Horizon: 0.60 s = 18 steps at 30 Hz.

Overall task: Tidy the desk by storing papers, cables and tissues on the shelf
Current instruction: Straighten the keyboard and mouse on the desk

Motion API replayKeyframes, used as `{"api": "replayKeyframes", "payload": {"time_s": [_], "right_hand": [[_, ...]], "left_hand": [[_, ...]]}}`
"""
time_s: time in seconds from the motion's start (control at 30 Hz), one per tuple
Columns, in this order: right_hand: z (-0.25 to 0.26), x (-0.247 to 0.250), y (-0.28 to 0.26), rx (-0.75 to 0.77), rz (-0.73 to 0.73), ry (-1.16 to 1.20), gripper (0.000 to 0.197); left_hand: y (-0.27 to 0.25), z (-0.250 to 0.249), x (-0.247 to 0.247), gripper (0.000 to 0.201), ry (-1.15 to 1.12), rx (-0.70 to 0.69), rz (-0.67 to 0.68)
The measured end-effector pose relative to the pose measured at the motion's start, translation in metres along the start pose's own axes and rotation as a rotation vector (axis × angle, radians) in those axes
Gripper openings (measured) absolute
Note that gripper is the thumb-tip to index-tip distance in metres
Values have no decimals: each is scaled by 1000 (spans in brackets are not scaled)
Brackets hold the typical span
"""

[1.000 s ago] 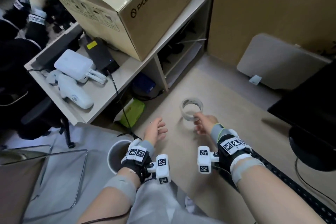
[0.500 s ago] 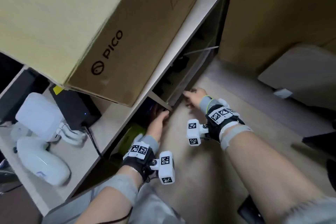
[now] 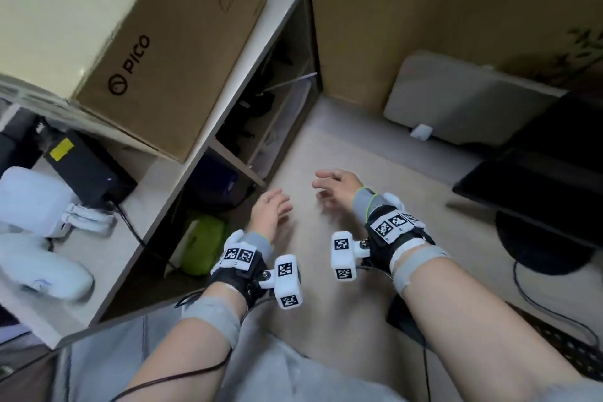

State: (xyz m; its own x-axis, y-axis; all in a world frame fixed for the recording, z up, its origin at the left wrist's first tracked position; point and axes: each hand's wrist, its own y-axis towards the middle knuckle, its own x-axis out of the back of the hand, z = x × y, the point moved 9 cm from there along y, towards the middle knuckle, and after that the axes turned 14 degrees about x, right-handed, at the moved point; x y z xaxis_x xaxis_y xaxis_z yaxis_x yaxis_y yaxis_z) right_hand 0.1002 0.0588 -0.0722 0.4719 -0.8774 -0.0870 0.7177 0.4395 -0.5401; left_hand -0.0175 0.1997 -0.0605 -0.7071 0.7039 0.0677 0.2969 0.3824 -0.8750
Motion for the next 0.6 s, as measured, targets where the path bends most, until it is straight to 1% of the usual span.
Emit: {"api": "replayKeyframes", "payload": {"time_s": [0.1, 0.13, 0.2, 0.23, 0.3, 0.37, 0.4, 0.47, 0.53, 0.57, 0.6], "right_hand": [[-31, 76, -64, -5, -161, -3, 34], [-47, 105, -90, -10, -225, 12, 33], [-73, 135, -118, -45, -285, 35, 31], [-89, 160, -145, -53, -334, 39, 30], [-105, 181, -171, -78, -379, 54, 27], [-128, 217, -209, -100, -472, 77, 23], [-138, 236, -227, -106, -533, 79, 21], [-159, 274, -260, -113, -668, 62, 19], [-171, 299, -285, -118, -776, 6, 22], [-180, 314, -304, -148, -842, -7, 25], [-186, 320, -312, -169, -871, -11, 27]], "left_hand": [[-28, 40, -52, 18, 63, 23, 158], [-42, 60, -73, 14, 111, 38, 183], [-53, 84, -90, 13, 193, 38, 165], [-64, 110, -109, 11, 262, 40, 184], [-67, 136, -123, 22, 369, 35, 178], [-80, 178, -143, 28, 454, 68, 195], [-84, 194, -153, 32, 491, 80, 201], [-88, 222, -172, 48, 565, 93, 209], [-81, 237, -181, 66, 662, 74, 187], [-76, 249, -190, 70, 736, 54, 175], [-71, 249, -191, 70, 791, 14, 143]]}}
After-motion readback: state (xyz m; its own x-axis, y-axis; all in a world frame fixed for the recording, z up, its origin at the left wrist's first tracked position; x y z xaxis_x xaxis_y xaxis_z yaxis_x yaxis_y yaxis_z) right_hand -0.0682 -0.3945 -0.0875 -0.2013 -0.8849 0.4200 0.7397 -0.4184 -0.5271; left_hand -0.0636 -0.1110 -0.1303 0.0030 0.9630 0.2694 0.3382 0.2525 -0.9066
